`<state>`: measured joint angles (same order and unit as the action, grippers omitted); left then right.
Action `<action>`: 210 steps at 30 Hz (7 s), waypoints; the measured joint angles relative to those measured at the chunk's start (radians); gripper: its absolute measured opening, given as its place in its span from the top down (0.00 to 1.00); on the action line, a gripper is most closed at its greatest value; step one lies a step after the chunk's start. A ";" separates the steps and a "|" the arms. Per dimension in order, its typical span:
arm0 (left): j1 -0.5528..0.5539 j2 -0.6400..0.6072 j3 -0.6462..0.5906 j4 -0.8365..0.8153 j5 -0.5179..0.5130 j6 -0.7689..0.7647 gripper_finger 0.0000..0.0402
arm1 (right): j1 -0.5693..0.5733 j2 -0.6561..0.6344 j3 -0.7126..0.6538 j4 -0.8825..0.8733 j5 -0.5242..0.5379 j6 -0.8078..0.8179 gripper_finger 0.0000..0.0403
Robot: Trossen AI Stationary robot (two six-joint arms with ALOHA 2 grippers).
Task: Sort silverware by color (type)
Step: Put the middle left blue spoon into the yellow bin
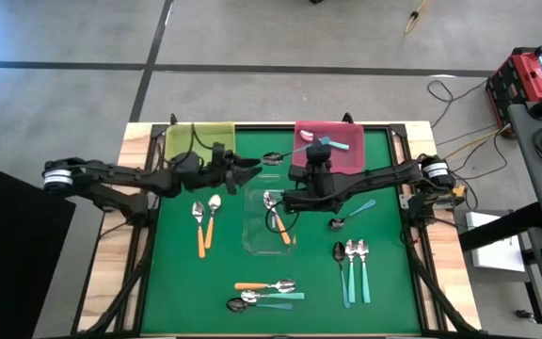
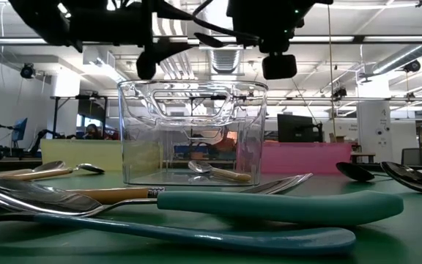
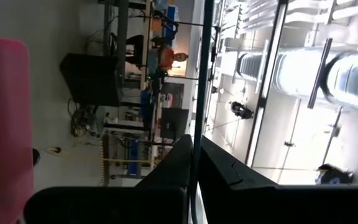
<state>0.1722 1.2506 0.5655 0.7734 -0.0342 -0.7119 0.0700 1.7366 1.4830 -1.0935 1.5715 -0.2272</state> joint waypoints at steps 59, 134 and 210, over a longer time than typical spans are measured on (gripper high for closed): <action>0.041 0.127 0.191 -0.210 0.019 -0.174 1.00 | 0.002 0.001 0.000 0.037 -0.059 -0.075 0.78; 0.436 -0.270 0.193 -1.081 -0.211 0.255 1.00 | -0.089 -0.007 -0.001 0.063 -0.060 0.569 0.71; 0.793 -0.305 0.133 -1.294 0.052 0.328 1.00 | -0.094 -0.190 -0.151 -0.475 -0.001 1.302 0.79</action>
<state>0.9649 0.9455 0.6989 -0.5206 0.0177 -0.3836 -0.0241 1.5467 1.3322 -1.5688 1.5702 1.0746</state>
